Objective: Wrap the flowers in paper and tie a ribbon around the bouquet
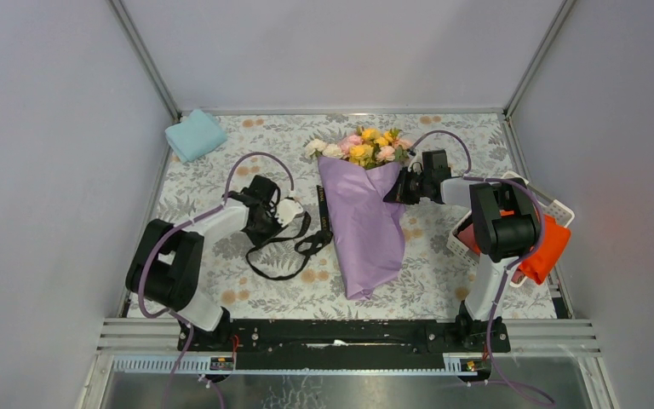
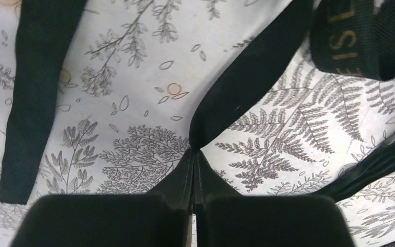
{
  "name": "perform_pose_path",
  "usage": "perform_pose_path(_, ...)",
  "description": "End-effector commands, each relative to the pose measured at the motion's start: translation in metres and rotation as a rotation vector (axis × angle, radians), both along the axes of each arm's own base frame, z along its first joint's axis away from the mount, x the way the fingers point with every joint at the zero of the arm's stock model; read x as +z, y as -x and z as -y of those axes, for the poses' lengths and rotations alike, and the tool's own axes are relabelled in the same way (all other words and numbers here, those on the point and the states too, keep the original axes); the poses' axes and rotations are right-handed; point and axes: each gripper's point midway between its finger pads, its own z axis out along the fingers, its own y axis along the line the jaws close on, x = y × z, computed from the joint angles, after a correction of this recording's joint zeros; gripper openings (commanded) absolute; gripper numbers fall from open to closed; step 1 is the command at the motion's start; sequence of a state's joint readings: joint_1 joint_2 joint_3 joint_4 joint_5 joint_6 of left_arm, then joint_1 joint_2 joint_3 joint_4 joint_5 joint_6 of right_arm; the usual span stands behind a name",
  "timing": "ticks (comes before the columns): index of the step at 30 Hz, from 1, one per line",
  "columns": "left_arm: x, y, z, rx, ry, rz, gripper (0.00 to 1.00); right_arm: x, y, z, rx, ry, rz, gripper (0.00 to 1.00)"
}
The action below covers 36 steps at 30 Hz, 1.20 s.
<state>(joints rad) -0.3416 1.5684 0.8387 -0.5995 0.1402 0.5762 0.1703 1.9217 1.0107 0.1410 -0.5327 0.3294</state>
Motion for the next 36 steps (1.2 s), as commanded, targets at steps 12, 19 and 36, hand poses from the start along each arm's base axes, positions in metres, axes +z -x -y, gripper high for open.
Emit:
perform_pose_path(12, 0.051, -0.065, -0.243, 0.781, -0.329, 0.301, 0.00, 0.016, -0.010, 0.011, -0.034, 0.079, 0.059, 0.00)
perform_pose_path(19, 0.059, -0.076, -0.229, 0.747, -0.305, 0.295, 0.68, 0.015, -0.012, 0.012, -0.037, 0.088, 0.056, 0.00)
perform_pose_path(36, 0.043, -0.054, 0.099, -0.162, 0.102, 0.105, 0.61, 0.011, -0.010, 0.014, -0.033, 0.105, 0.038, 0.00)
